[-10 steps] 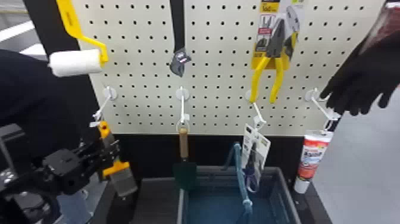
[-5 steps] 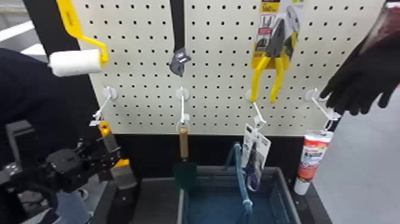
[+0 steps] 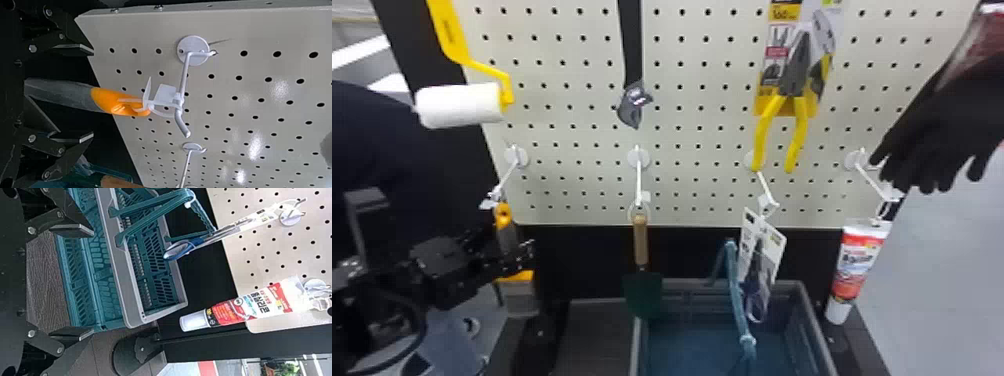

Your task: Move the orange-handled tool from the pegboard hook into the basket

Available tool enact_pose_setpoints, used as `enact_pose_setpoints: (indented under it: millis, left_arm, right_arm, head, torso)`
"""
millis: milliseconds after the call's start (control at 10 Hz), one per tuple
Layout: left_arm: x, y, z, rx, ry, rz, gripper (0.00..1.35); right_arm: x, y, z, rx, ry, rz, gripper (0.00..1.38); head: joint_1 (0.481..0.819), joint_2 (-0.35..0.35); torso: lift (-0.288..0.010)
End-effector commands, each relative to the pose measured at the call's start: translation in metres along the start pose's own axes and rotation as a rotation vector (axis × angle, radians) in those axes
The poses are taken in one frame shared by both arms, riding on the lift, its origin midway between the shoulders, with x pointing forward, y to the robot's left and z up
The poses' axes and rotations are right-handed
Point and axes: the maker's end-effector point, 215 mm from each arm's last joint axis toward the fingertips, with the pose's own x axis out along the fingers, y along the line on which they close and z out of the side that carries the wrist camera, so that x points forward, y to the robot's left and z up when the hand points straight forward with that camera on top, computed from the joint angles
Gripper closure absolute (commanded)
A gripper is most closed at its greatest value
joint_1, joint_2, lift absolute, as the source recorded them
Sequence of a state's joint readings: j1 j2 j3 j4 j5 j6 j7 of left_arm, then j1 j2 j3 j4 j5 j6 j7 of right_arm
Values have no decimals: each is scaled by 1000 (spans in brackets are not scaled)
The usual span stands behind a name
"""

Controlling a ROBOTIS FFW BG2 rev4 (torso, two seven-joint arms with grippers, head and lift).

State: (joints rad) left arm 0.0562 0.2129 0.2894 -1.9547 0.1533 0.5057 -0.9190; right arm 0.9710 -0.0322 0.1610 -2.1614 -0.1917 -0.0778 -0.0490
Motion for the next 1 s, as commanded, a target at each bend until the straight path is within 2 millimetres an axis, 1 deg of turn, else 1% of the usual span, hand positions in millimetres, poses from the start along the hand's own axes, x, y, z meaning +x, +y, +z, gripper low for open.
enact_pose_setpoints:
  millis: [0, 100, 200, 300, 400, 500, 900]
  left_arm:
    - [-1, 2, 0, 1, -2, 3, 532]
    - [0, 2, -1, -2, 6, 0, 602]
    - [1, 1, -1, -7, 10, -5, 772]
    - [1, 0, 0, -6, 7, -3, 981]
    - [0, 2, 1, 1, 2, 5, 1096]
    - [0, 1, -1, 7, 5, 6, 1124]
    - [-2, 0, -3, -2, 4, 8, 1122]
  right_arm:
    - [1, 0, 0, 0, -1, 2, 395]
    - [1, 1, 0, 0, -1, 3, 395]
    - [1, 1, 0, 0, 1, 3, 395]
    - [1, 1, 1, 0, -3, 4, 395]
    - [1, 1, 0, 1, 1, 5, 395]
    - [0, 1, -2, 1, 3, 4, 395]
    - [0, 1, -2, 1, 3, 4, 395]
  head:
    - [549, 0]
    - [549, 0]
    - [549, 0]
    - [549, 0]
    - [549, 0]
    - [549, 0]
    - [549, 0]
  torso:
    - [-100]
    - [-100]
    - [-100]
    - [-100]
    - [-100]
    - [-100]
    - [-100]
